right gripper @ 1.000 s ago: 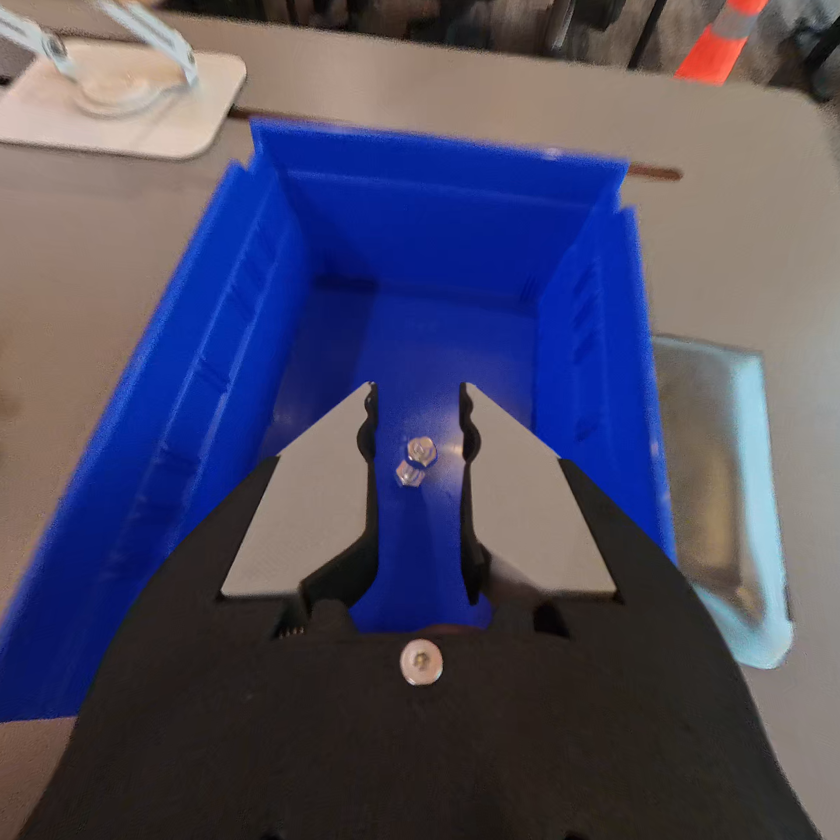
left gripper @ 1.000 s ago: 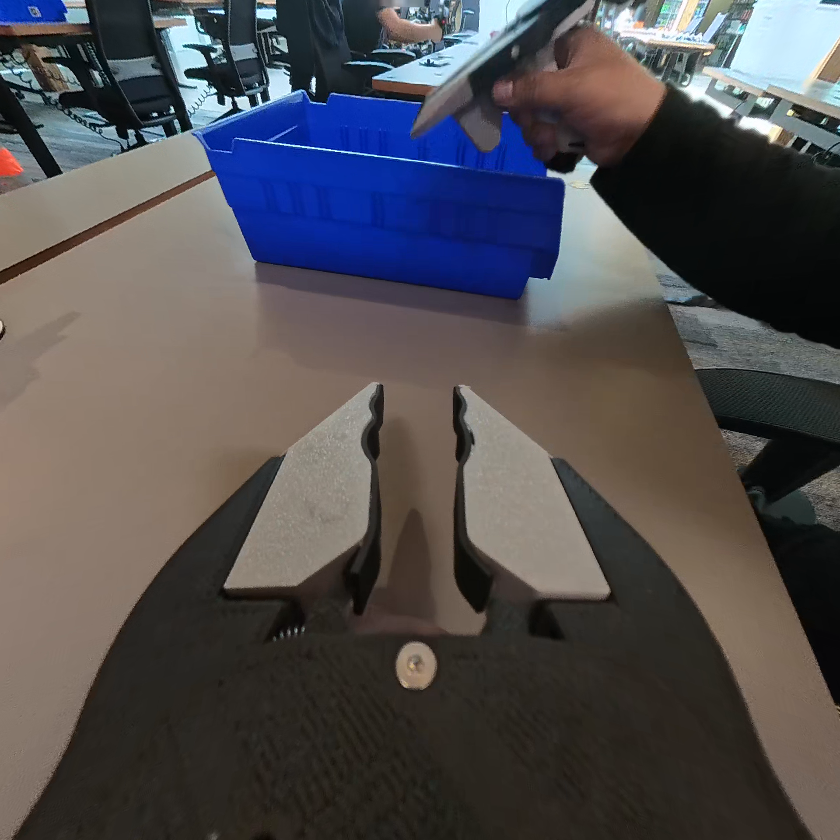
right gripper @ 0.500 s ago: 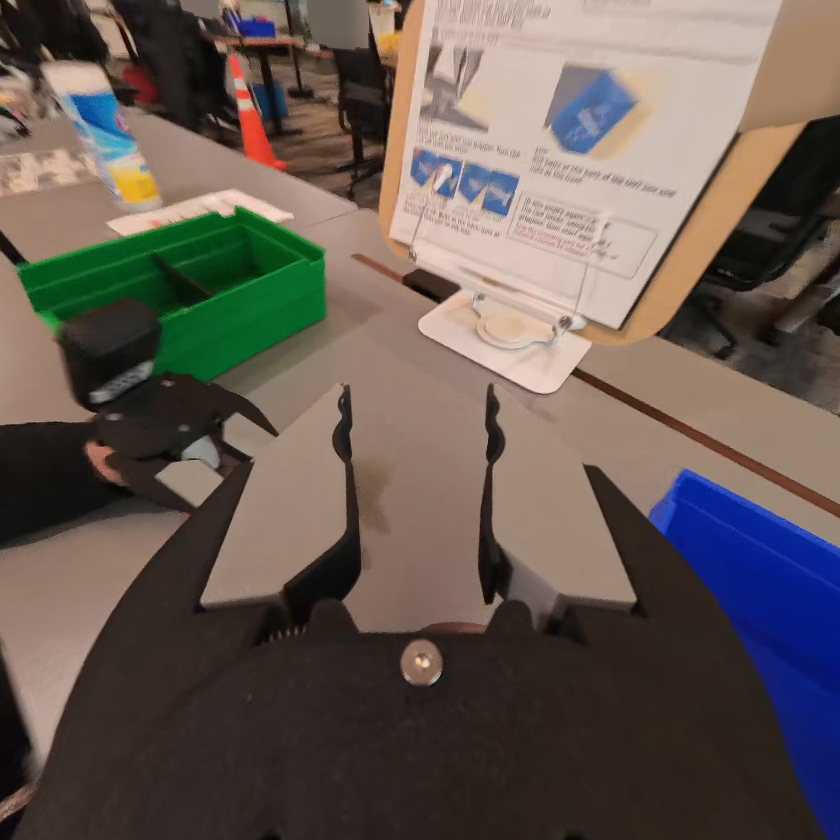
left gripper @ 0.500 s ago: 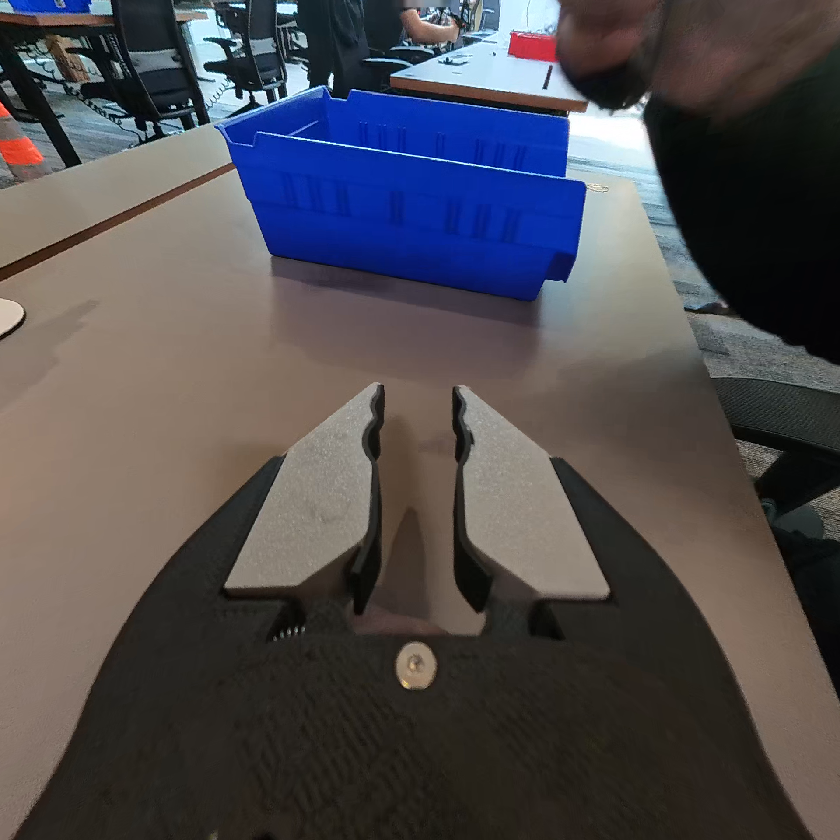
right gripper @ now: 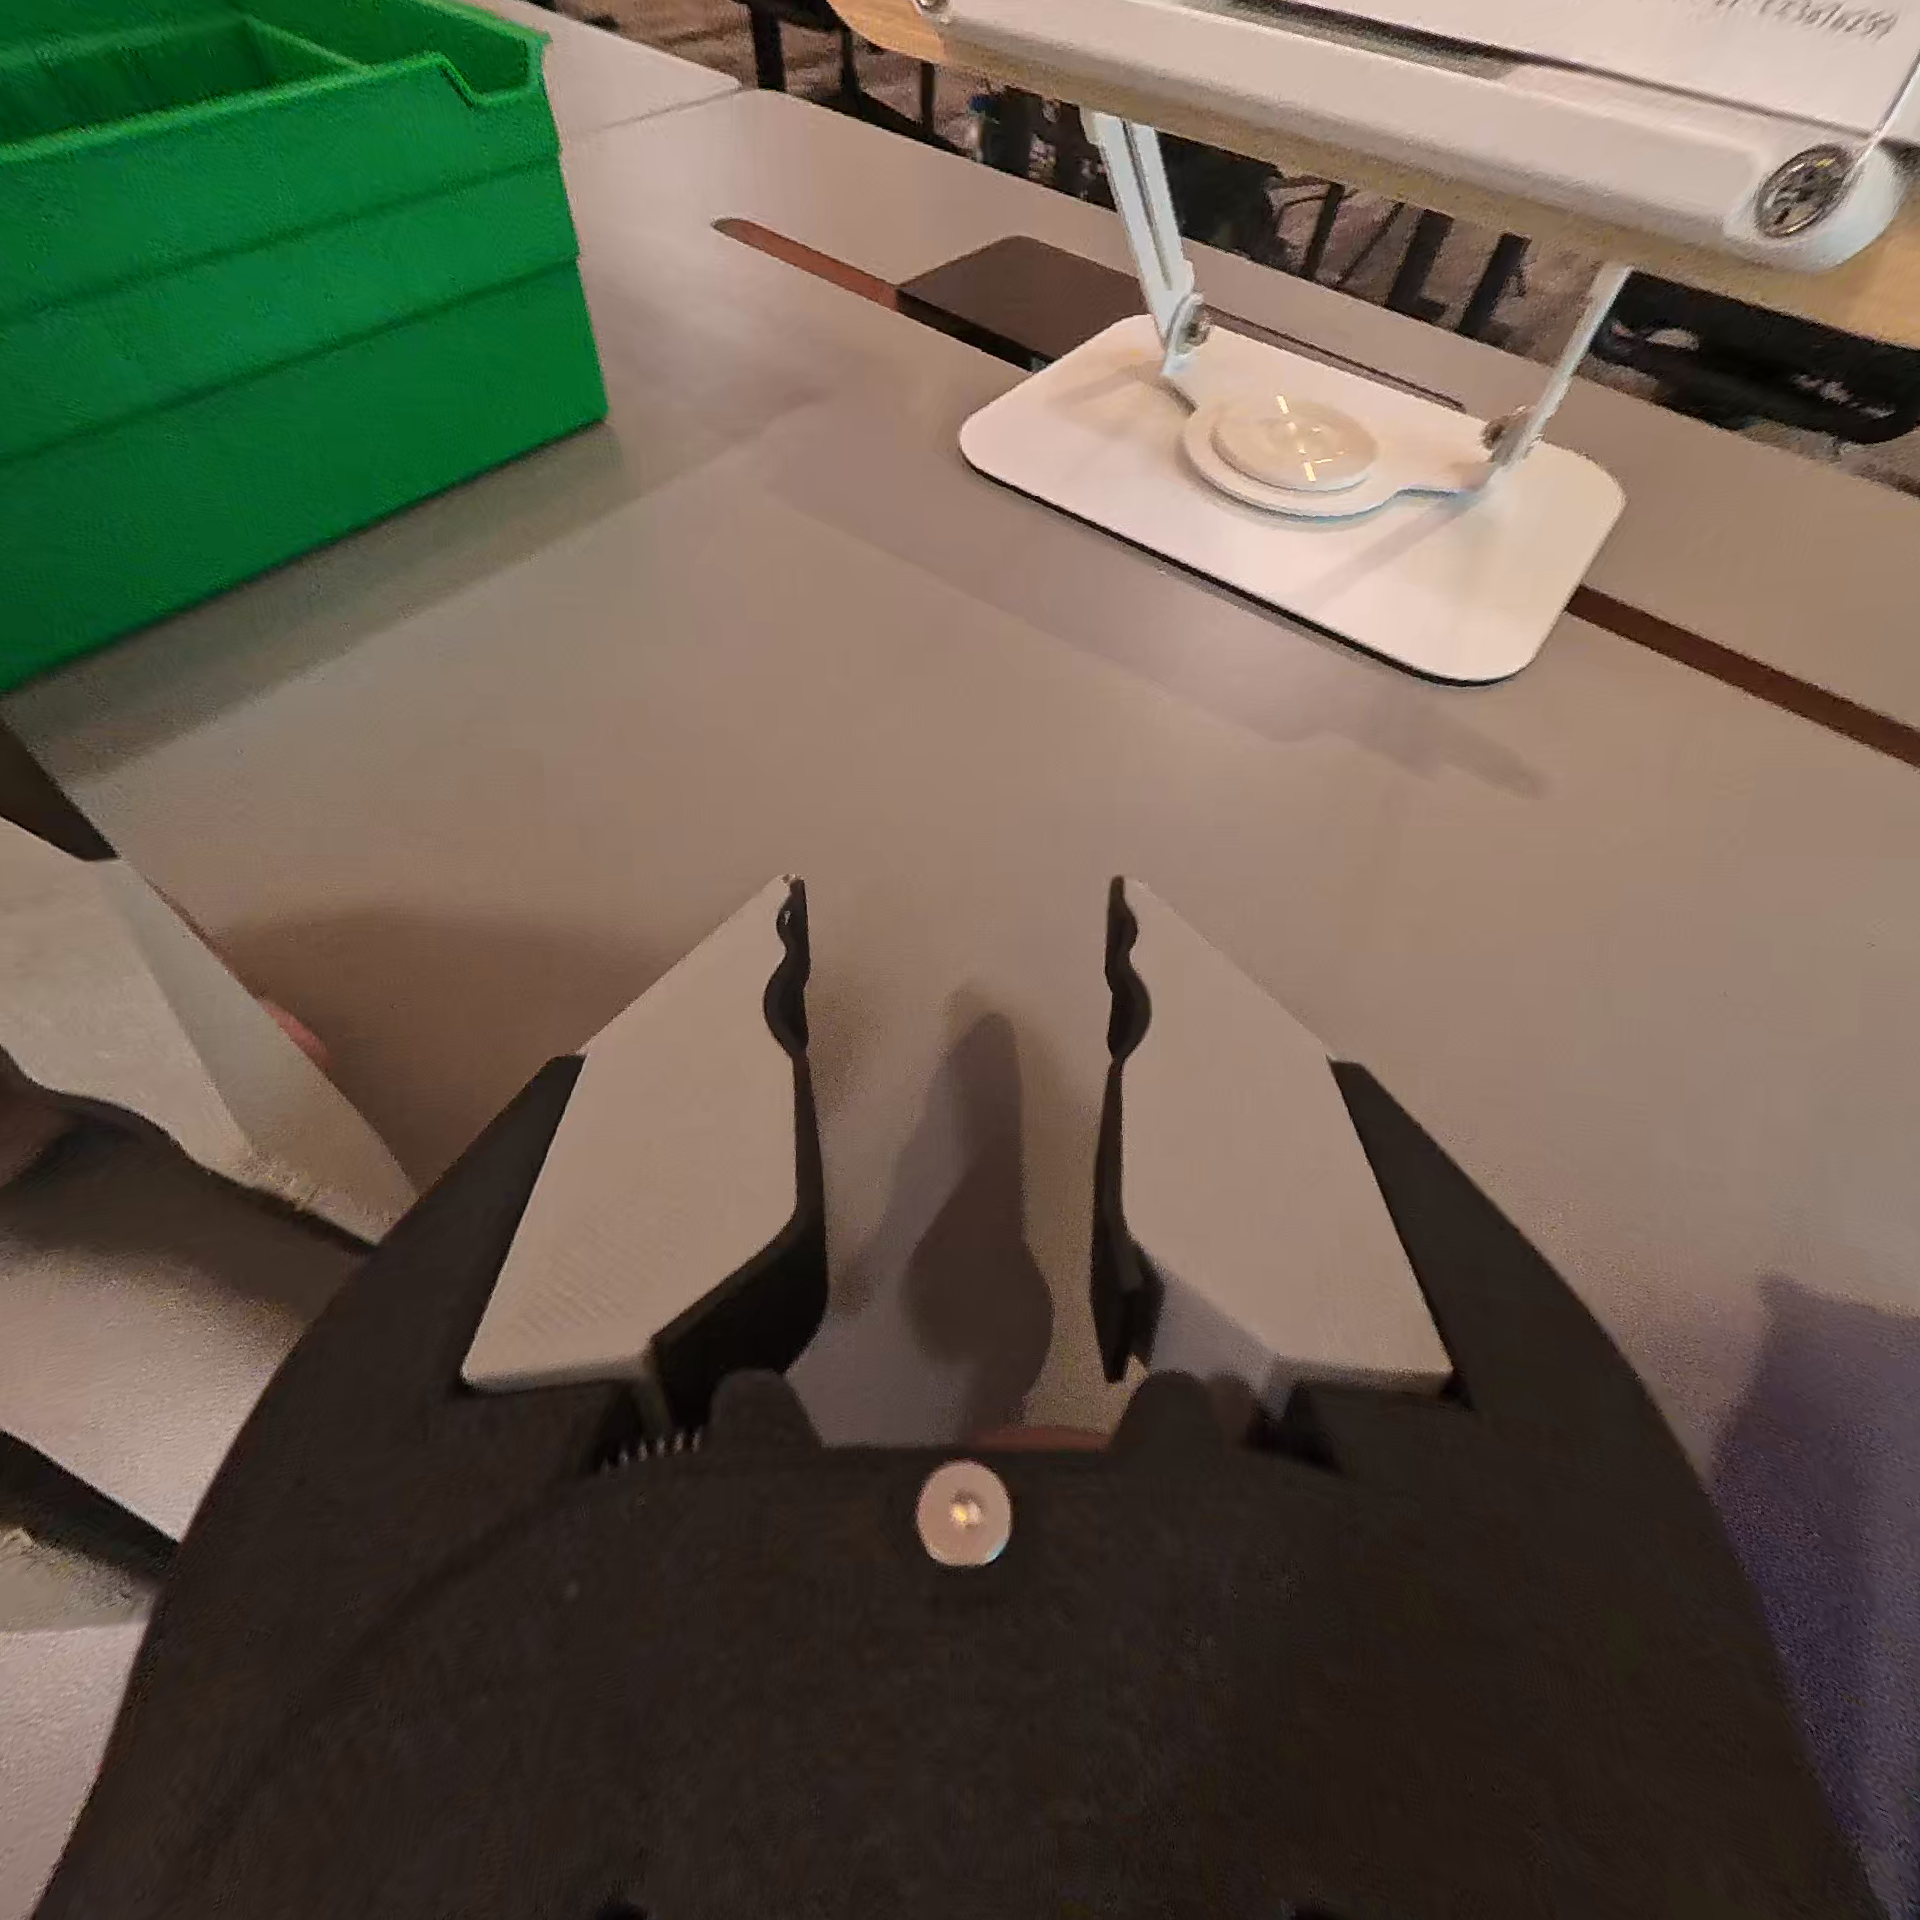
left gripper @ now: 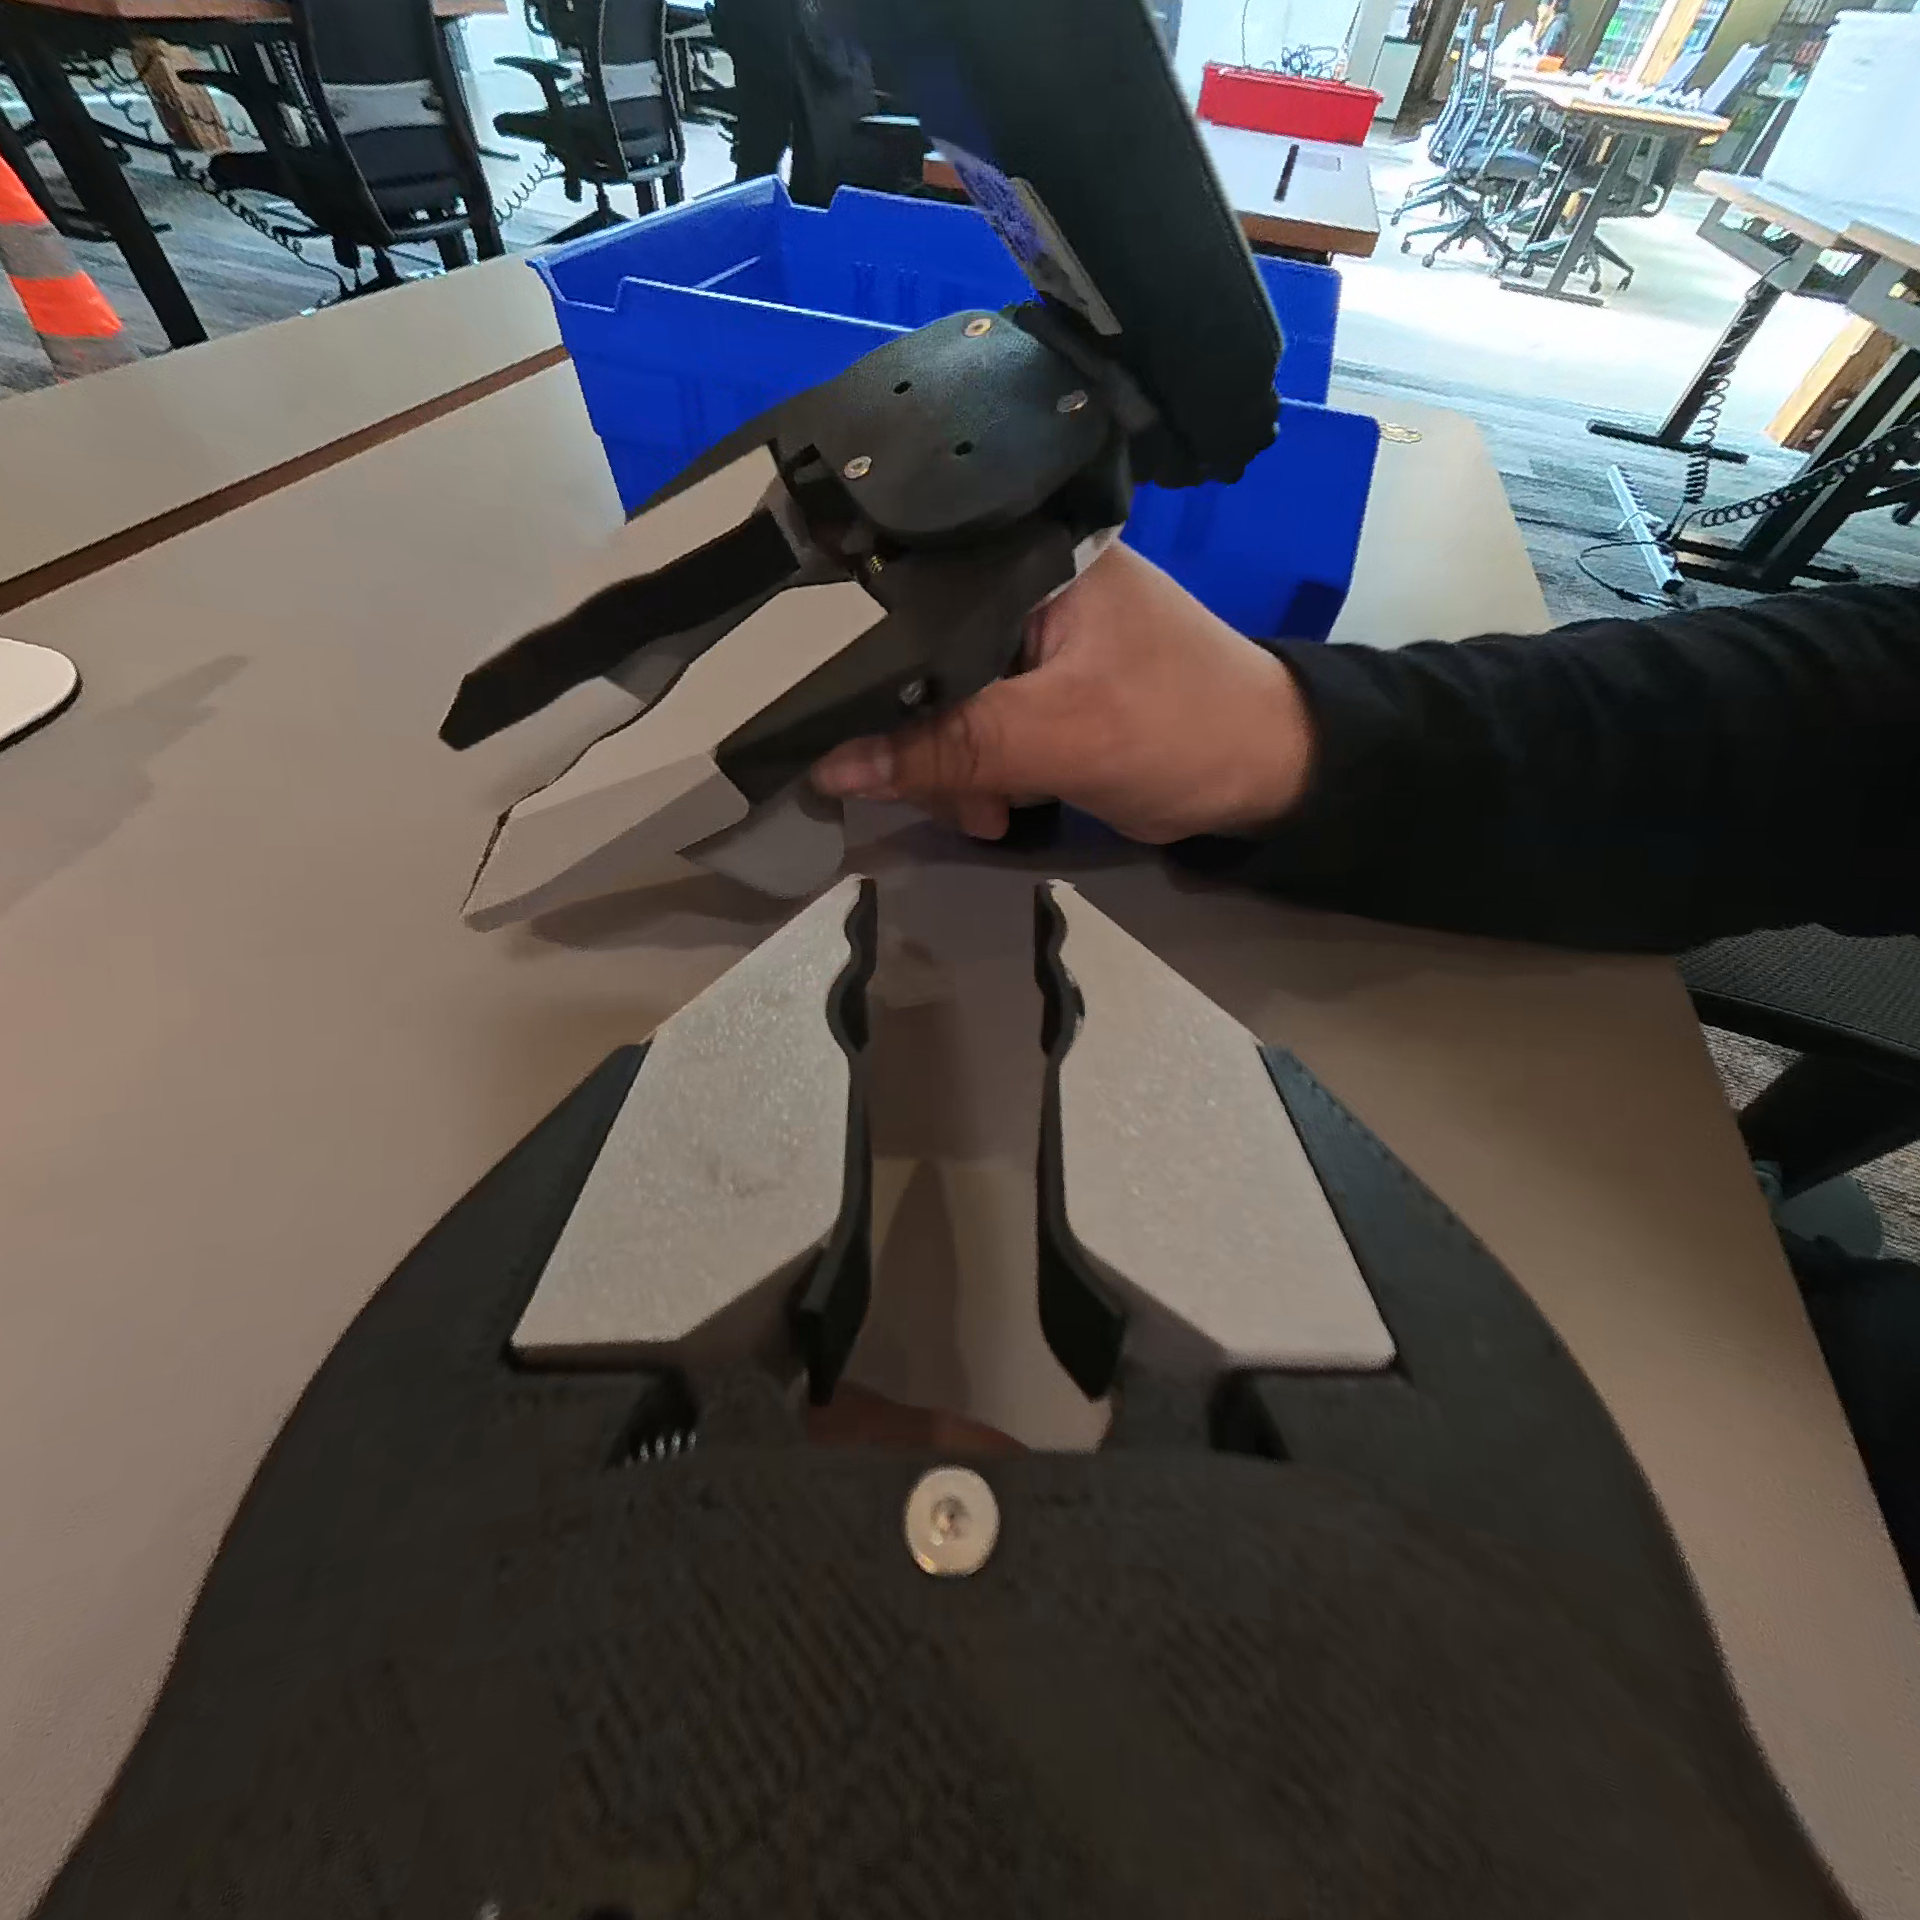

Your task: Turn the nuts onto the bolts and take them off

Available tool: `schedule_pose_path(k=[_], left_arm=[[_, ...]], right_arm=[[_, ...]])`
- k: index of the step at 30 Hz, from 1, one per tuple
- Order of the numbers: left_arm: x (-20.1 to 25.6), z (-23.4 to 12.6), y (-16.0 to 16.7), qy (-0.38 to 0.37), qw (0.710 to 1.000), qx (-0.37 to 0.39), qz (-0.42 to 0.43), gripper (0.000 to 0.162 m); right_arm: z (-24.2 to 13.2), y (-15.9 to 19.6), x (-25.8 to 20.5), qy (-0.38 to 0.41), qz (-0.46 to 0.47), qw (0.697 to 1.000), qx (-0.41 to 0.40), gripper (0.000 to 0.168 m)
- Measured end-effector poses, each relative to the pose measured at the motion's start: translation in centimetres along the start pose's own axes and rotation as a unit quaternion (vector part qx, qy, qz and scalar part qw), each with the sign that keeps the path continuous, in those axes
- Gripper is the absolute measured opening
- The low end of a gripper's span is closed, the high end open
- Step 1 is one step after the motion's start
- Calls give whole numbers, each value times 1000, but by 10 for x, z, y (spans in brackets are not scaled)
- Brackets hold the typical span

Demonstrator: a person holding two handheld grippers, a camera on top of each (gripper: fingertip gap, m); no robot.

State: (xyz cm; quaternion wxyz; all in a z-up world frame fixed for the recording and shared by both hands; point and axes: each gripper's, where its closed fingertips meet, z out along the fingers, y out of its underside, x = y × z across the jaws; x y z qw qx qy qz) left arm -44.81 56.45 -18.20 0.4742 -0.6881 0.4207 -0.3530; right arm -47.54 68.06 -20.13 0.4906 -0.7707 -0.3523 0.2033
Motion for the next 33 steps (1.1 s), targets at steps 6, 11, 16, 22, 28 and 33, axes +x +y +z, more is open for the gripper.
schedule_pose_path(k=[6,11,16,22,28,33], left_arm=[[0,-1,-1,6,1000,3,-8,28],[-2,0,1,4,1000,-2,-15,29],[-3,-2,1,-1,1000,0,-15,29],[-9,-6,-1,-29,999,10,-15,29],[-5,-15,4,-83,996,8,-24,34],[11,-47,5,-121,990,25,-72,57]], right_arm=[[7,14,-2,-7,-9,999,-40,56],[10,22,-4,-15,-4,997,-69,56],[10,23,-7,-27,-4,997,-70,54],[7,19,-10,-32,-13,998,-55,51],[2,14,-10,-34,-10,999,-35,52],[-1,12,-17,-44,-12,999,-26,51]])
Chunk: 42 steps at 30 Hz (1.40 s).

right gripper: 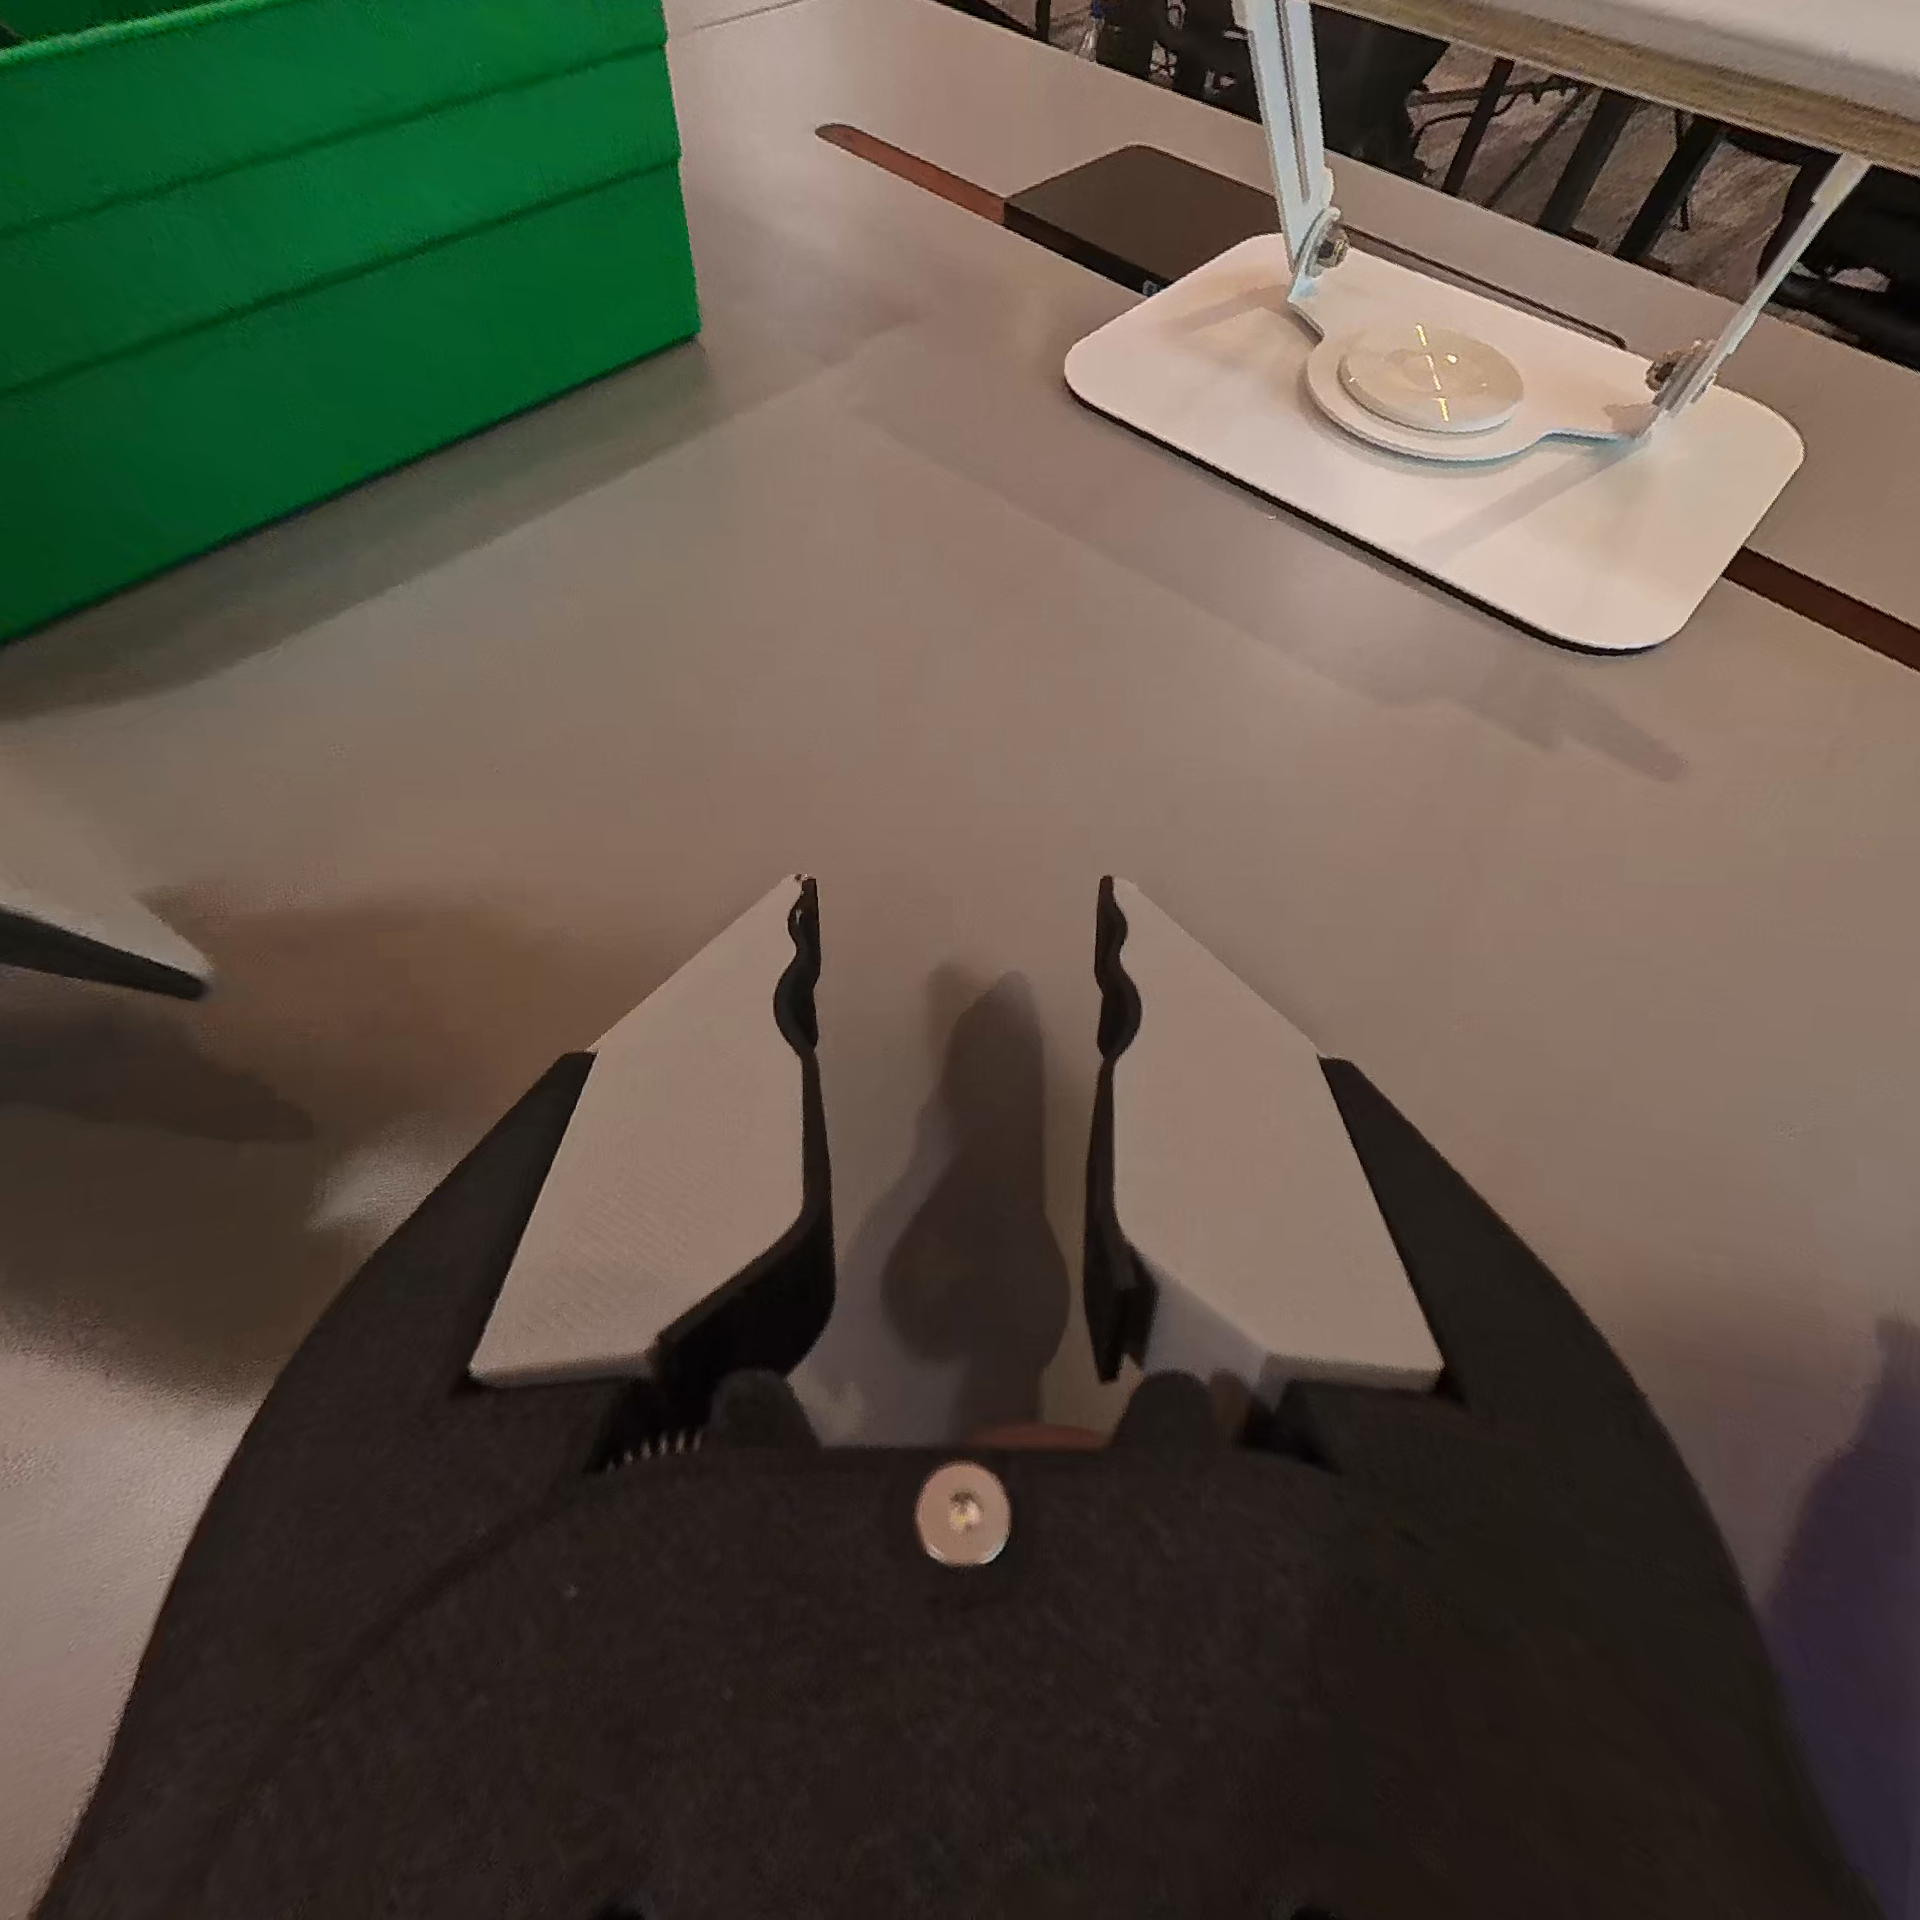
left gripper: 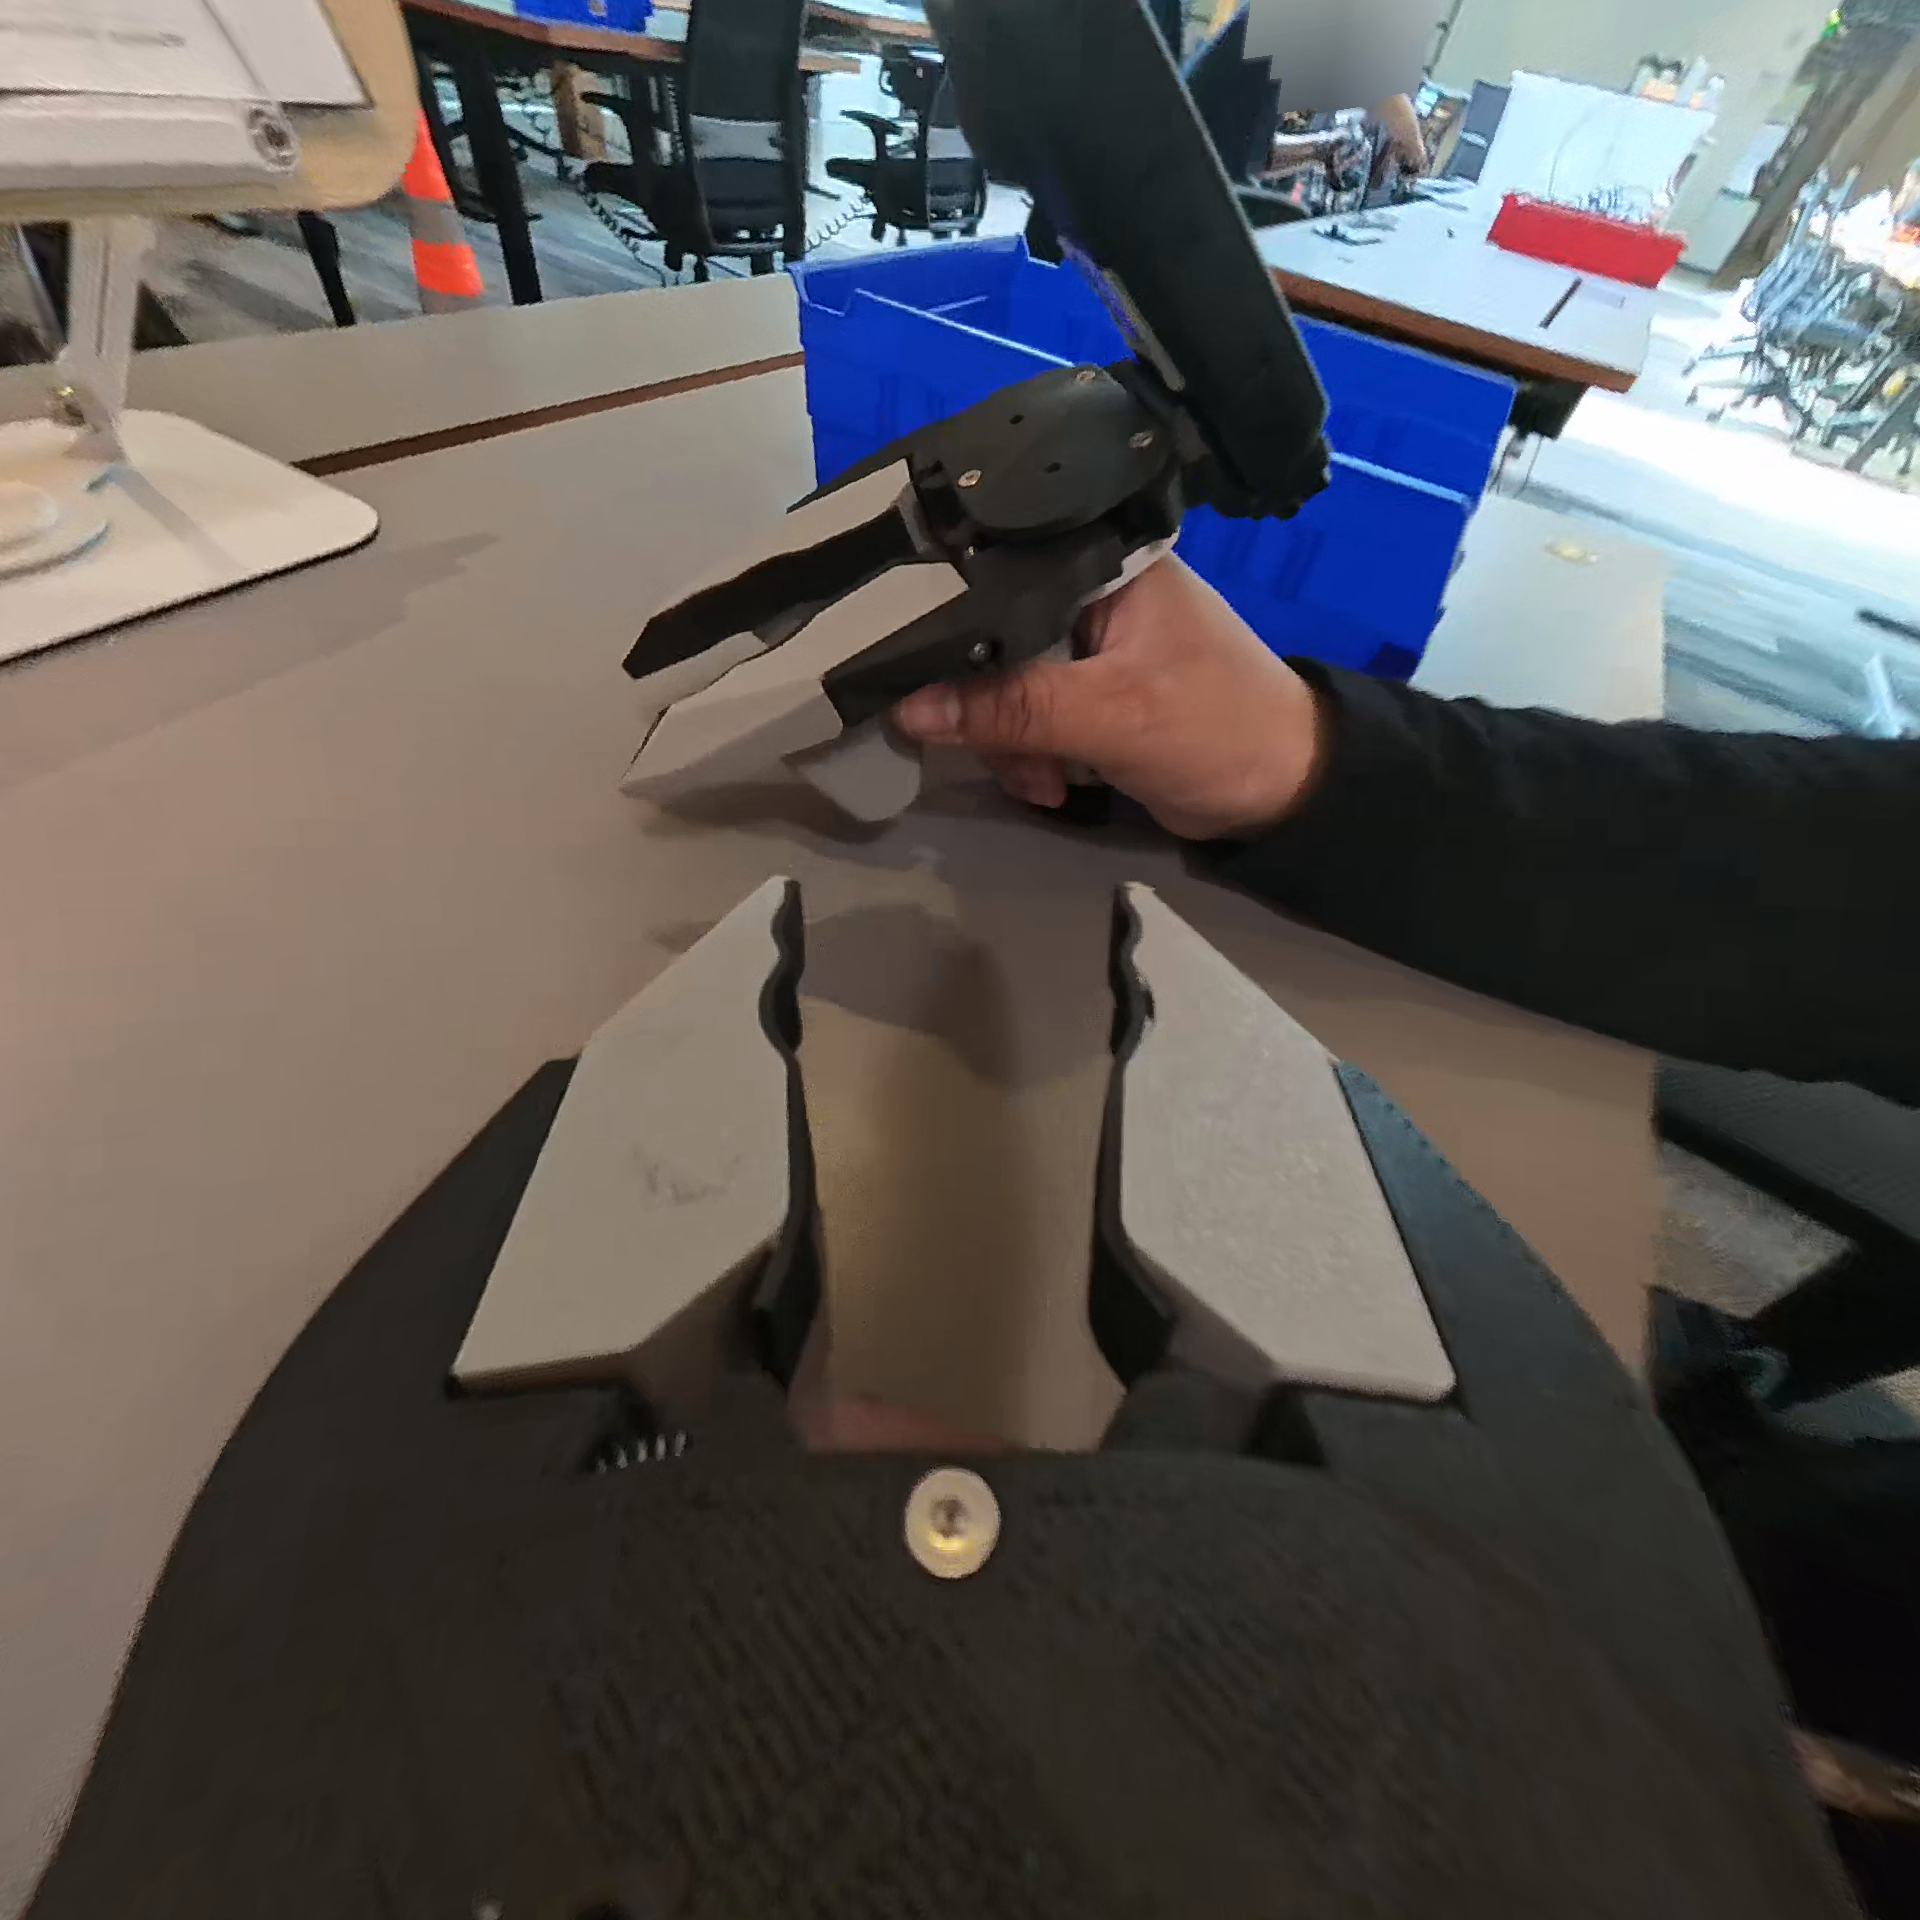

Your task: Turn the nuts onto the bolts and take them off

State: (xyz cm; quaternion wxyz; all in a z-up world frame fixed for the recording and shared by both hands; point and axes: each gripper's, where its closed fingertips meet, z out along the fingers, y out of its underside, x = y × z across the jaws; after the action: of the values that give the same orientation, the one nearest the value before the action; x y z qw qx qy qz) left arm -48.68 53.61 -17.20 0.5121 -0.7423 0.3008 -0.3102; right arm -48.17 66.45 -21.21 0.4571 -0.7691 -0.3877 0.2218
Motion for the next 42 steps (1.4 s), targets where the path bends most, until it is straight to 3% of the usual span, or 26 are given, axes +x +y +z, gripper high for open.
schedule_pose_path(k=[4,7,11,16,23,29,36,37,42], left_arm=[[2,-52,-31,-19,998,42,-44,61],[-16,-102,-69,-62,996,61,-22,59],[-84,-155,-97,-154,988,22,11,57],[-208,-190,-88,-255,964,-76,11,58],[-310,-189,-25,-209,938,-277,3,58],[-313,-166,25,-94,916,-385,-56,52],[-315,-140,65,-68,867,-493,-2,44],[-323,-136,66,-83,867,-491,14,33],[-326,-134,67,-90,857,-506,36,13]], right_arm=[[2,0,-6,-2,-14,1000,-3,51],[4,-1,-9,-5,-18,1000,-3,51],[4,0,-15,-19,-9,1000,-6,51],[0,2,-26,-46,-8,999,-8,52],[-4,3,-30,-57,-23,998,-3,51],[-2,5,-30,-71,-6,997,-12,51],[-1,5,-36,-75,-22,997,-14,49],[-1,5,-36,-74,-25,997,-14,49],[-2,3,-36,-72,-26,997,-6,46]])
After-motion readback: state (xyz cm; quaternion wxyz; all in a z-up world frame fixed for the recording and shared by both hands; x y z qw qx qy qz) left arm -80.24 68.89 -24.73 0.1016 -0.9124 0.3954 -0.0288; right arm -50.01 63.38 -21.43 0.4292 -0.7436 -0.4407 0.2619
